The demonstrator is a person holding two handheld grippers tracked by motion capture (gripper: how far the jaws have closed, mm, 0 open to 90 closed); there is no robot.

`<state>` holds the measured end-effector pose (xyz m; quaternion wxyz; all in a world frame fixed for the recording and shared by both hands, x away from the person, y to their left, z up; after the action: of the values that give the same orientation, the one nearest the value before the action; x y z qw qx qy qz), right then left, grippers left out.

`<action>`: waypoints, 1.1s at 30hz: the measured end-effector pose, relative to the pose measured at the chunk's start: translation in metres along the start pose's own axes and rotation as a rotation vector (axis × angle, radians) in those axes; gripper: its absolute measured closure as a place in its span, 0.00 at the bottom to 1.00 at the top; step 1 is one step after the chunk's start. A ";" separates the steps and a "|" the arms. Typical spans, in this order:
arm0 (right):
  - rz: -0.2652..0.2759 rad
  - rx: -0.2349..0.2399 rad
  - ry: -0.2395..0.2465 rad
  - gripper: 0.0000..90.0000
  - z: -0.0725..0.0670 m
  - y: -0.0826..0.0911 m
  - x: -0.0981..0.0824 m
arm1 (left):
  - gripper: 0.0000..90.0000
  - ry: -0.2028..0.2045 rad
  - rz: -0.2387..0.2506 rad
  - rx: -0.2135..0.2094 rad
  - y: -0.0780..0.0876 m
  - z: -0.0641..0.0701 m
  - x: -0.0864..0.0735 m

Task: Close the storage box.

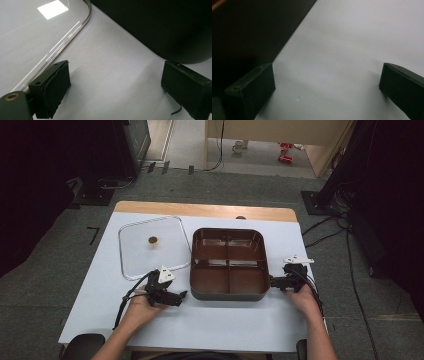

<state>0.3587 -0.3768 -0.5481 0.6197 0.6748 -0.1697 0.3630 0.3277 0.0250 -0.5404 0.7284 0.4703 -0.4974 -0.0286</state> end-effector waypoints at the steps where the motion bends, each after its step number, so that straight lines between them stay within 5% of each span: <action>1: 0.000 0.000 0.000 0.00 0.000 0.000 0.000 | 0.09 -0.005 -0.012 -0.006 0.000 -0.001 0.001; 14: 0.000 0.001 0.000 0.00 0.000 0.000 0.000 | 0.19 0.008 -0.098 -0.057 0.005 -0.007 0.010; 16: 0.000 0.000 0.000 0.00 0.000 0.000 0.000 | 0.30 0.023 -0.098 -0.077 0.008 -0.008 0.013; 25: -0.001 0.000 0.001 0.00 0.000 0.000 0.000 | 0.31 0.022 -0.080 -0.090 0.017 -0.017 0.021; 33: 0.000 0.000 0.000 0.00 0.000 0.000 0.000 | 0.33 0.025 -0.056 -0.051 0.022 -0.038 0.032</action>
<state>0.3586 -0.3767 -0.5480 0.6197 0.6750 -0.1696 0.3628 0.3628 0.0457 -0.5046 0.7450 0.4658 -0.4742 -0.0558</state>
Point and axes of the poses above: each handheld gripper's, and its own axes: y roughly backward along the jaws, x roughly out of its top, z roughly to its right, the point moved 6 cm from there along -y, roughly forward along the jaws, and after that the axes turned 5 degrees about -x, right-handed, at the moved point
